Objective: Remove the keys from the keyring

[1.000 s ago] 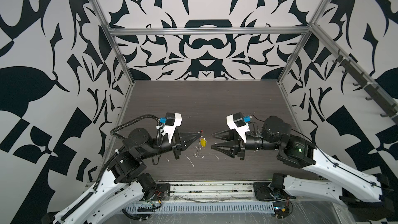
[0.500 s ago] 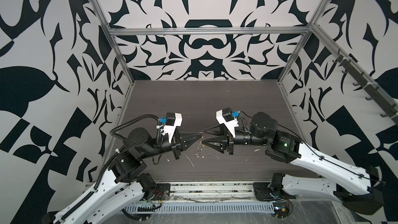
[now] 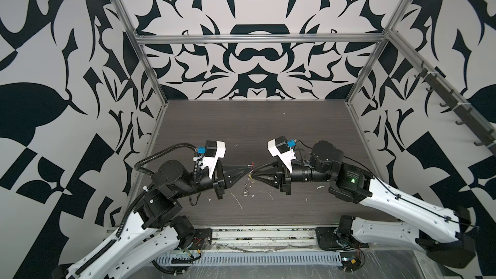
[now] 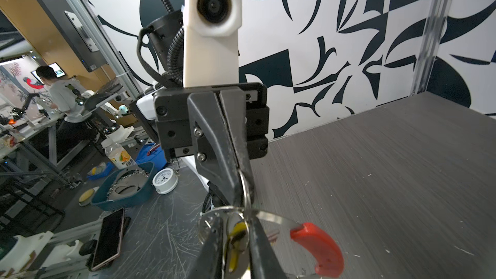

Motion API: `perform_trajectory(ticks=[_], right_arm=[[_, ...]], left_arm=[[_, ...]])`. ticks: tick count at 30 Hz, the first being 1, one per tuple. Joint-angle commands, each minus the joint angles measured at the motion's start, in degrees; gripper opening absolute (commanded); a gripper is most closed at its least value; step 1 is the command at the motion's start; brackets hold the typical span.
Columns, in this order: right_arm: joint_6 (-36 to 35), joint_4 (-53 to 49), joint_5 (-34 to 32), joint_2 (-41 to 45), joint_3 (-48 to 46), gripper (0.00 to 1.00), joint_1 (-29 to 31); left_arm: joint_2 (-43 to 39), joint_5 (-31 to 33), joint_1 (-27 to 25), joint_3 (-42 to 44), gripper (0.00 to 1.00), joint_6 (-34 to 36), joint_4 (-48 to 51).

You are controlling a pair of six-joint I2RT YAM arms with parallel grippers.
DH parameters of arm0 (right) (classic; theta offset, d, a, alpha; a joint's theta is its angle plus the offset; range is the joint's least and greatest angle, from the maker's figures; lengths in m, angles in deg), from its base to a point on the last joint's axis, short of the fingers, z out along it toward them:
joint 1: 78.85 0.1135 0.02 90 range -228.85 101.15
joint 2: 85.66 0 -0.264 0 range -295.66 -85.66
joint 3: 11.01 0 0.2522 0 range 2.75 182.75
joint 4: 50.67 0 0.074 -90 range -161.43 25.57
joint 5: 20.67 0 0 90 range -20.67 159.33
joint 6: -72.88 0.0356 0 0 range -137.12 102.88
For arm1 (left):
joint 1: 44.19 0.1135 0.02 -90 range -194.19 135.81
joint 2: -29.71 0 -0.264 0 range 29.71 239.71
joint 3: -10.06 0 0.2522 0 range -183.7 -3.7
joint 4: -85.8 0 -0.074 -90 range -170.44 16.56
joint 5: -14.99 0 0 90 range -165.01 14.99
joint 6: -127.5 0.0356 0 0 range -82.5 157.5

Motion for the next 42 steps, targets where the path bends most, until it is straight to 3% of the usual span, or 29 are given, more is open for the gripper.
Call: perform_trajectory(ticks=[1, 7, 18, 21, 24, 36, 42], right_arm=[[0.5, 3.6, 0.8, 0.2, 0.2, 0.17, -0.1], [1.0, 3.4, 0.5, -0.3, 0.8, 0.00, -0.2], [-0.7, -3.1, -0.5, -0.9, 3.6, 0.01, -0.4], [-0.5, -1.9, -0.5, -0.4, 3.0, 0.23, -0.3], [-0.3, -0.3, -0.3, -0.1, 2.9, 0.32, -0.3], [0.0, 0.7, -1.0, -0.5, 3.7, 0.34, -0.6], [-0.6, -1.9, -3.6, 2.0, 2.1, 0.43, -0.6]], left_arm=[[-0.1, -0.4, 0.1, -0.7, 0.00, -0.6, -2.6], [0.3, -0.8, 0.1, -0.7, 0.00, -1.0, -2.3], [-0.1, -0.5, 0.1, -1.6, 0.00, -1.1, 1.0], [-0.2, -0.4, 0.1, -1.6, 0.00, -0.9, 1.1], [0.1, -0.7, 0.1, -1.8, 0.00, -0.8, 1.0], [-0.2, -0.2, 0.1, -1.7, 0.00, -0.6, 1.5], [-1.2, 3.0, 0.1, -1.1, 0.00, -0.6, 2.3]])
